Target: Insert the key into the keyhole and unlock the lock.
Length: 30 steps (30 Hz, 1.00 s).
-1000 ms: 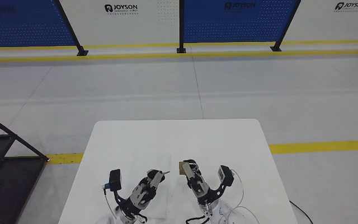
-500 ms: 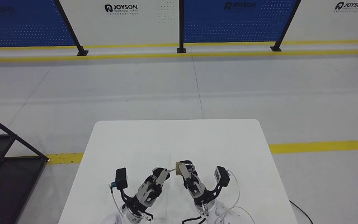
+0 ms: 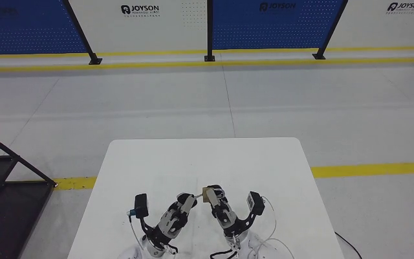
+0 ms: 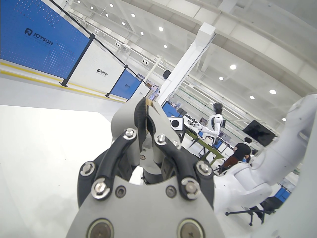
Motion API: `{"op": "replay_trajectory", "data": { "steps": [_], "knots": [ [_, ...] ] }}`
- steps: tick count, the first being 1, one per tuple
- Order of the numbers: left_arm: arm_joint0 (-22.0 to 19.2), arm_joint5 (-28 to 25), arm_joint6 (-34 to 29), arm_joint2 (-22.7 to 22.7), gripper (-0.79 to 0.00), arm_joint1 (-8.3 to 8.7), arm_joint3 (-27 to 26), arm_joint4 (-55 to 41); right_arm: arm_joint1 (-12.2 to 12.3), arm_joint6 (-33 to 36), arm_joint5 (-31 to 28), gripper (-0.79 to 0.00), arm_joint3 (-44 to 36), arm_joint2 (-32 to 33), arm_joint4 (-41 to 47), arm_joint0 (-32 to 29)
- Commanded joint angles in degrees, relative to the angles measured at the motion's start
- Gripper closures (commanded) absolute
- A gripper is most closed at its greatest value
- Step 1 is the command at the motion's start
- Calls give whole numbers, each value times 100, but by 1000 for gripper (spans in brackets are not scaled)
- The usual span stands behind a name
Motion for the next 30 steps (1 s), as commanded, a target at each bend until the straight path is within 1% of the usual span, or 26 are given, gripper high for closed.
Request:
{"op": "replay_trajectory", "data": {
  "steps": [1, 12, 30],
  "knots": [
    [1, -8, 3, -1, 0, 1, 4, 0, -8, 2, -2, 0, 1, 16, -14, -8],
    [20, -44, -35, -21, 0, 12, 17, 21, -27, 101, -100, 0, -15, 188, -89, -64],
    [16, -98, -160, -53, 0, 31, 10, -99, -80, 153, -152, 0, 63, 213, -341, -39]
  ]
}}
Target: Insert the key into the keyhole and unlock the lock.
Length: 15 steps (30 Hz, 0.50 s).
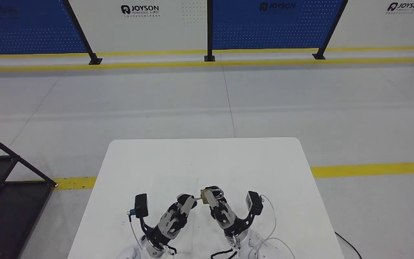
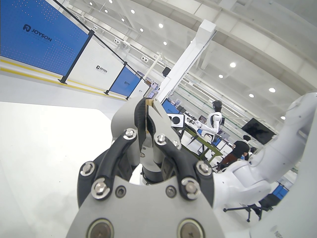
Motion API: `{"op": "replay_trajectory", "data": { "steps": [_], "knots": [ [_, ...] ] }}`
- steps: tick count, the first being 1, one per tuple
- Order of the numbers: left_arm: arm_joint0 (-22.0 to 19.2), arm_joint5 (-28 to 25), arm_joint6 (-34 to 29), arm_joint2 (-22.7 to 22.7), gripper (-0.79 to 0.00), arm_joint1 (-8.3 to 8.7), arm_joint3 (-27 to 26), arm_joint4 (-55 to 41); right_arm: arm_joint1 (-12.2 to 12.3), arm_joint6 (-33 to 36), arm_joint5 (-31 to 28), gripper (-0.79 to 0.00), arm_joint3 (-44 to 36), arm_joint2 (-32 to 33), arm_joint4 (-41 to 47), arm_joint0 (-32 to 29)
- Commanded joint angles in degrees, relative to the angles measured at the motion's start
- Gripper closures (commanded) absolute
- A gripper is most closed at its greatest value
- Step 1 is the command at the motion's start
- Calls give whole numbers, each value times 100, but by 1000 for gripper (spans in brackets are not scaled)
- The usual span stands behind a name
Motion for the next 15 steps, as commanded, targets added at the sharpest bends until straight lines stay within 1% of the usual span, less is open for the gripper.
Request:
{"op": "replay_trajectory", "data": {
  "steps": [1, 6, 12, 15],
  "knots": [
    [0, -3, 3, -1, 0, 0, 2, -10, -7, -4, 4, 0, -9, -3, 21, -13],
    [-8, -9, 22, 11, 0, -2, 11, -24, -42, -44, 44, 0, -39, -19, 193, -53],
    [-23, 1, 110, 36, 0, -11, 40, -20, -69, 99, -99, 0, -48, 12, 519, -65],
    [-23, -4, 115, 35, 0, -11, 46, -22, -66, 147, -146, 0, -54, 52, 548, -68]
  ]
}}
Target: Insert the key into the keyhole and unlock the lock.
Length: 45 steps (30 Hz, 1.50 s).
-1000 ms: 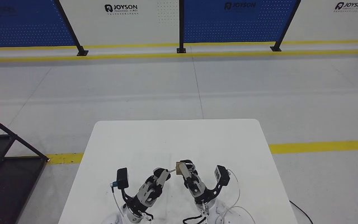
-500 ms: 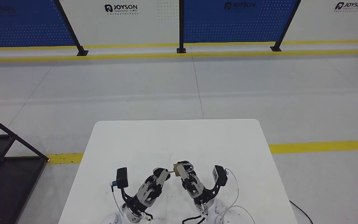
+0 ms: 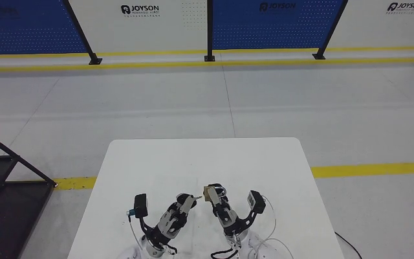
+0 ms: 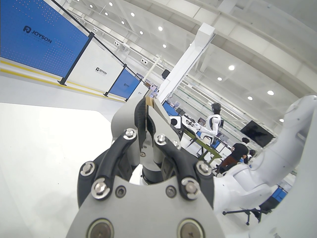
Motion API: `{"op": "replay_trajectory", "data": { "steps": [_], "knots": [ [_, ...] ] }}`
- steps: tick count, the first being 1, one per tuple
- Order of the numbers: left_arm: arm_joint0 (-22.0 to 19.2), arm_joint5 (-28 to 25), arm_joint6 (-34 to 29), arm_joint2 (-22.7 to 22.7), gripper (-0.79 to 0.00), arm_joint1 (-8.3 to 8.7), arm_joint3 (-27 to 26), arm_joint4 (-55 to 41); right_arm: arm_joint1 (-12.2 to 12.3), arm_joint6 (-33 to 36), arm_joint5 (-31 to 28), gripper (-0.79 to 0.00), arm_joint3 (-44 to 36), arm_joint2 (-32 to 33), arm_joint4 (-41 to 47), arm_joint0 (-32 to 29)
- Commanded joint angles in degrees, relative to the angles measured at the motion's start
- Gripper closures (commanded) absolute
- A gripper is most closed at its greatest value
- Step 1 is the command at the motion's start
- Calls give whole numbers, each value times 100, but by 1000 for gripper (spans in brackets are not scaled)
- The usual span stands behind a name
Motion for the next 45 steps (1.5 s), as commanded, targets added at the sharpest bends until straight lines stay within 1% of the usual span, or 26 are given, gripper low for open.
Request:
{"op": "replay_trajectory", "data": {
  "steps": [1, 8, 11, 14, 19, 25, 33, 45],
  "knots": [
    [0, -1, -1, -1, 0, 0, 0, 0, 1, 1, -1, 0, 0, 2, -7, 0],
    [0, -1, -1, -1, 0, 0, 0, 0, 1, 1, -1, 0, 0, 2, -7, 0],
    [-63, 117, -71, 64, 0, -16, -29, -280, 1, 1, -1, 0, 0, 2, -7, 0],
    [-121, 25, -160, 87, 0, -18, 17, -572, 1, 1, -1, 0, 0, 2, -7, 0],
    [-200, 58, -398, 121, 0, -17, 62, -665, 1, 1, -1, 0, 0, 2, -7, 0],
    [-247, -28, -456, 172, 0, -24, 94, -771, 1, 1, -1, 0, 0, 2, -7, 0],
    [-263, -315, -666, 135, 0, -1, 177, -1073, 1, 1, -1, 0, 0, 2, -7, 0],
    [-298, -250, -846, 149, 0, -4, 172, -1191, 1, 1, -1, 0, 0, 2, -7, 0]
  ]
}}
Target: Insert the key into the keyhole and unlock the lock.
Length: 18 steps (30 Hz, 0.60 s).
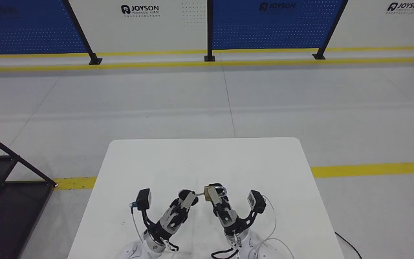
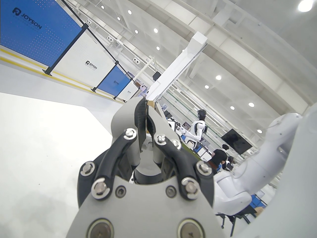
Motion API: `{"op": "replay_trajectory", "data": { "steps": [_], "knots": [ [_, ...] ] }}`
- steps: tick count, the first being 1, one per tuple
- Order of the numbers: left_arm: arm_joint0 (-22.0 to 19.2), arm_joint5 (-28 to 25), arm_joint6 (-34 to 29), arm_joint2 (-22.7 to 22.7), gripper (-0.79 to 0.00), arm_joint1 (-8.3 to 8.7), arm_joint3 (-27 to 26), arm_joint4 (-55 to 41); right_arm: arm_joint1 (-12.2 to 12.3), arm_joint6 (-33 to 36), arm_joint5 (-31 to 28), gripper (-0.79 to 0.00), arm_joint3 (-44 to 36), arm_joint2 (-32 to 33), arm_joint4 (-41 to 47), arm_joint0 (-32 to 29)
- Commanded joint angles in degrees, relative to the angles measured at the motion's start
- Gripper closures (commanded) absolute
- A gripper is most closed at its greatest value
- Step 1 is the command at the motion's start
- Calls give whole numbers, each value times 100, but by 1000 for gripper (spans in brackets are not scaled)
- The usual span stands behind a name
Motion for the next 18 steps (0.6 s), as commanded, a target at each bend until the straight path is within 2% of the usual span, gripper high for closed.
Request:
{"op": "replay_trajectory", "data": {
  "steps": [1, 18],
  "knots": [
    [-9, 10, -13, 11, 0, -3, -1, 7, 0, 0, 0, 0, 0, 0, 0, 0],
    [-30, -121, -44, 13, 0, -10, 58, -105, 0, 0, 0, 0, 0, 0, 0, 0]
  ]
}}
